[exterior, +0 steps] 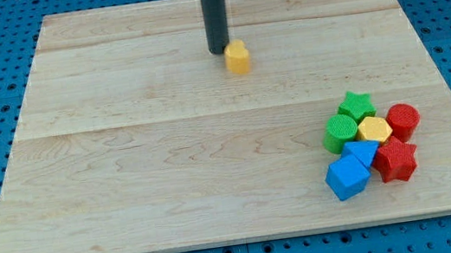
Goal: Move the yellow heart left of green circle
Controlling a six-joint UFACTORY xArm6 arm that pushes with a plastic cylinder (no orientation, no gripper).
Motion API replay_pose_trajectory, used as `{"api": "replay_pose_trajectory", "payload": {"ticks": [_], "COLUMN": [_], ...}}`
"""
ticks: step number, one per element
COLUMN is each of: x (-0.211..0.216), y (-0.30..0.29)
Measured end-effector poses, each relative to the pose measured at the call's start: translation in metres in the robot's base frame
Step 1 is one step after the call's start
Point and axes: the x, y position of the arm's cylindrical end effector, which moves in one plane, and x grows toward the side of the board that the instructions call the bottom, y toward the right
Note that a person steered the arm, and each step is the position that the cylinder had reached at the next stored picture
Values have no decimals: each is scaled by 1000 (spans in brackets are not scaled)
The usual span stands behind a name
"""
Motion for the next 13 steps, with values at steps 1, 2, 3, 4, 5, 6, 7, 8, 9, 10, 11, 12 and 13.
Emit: {"api": "replay_pose_trajectory", "payload": {"ticks": [1, 2, 3, 4, 5, 6, 7, 8, 9, 10, 11, 12, 13], "x": [74, 69, 33, 0, 4, 90, 120, 102, 101, 101, 105, 115, 126], "y": [10, 16, -43, -30, 45, 50, 54, 11, -48, -87, -36, 59, 50]}}
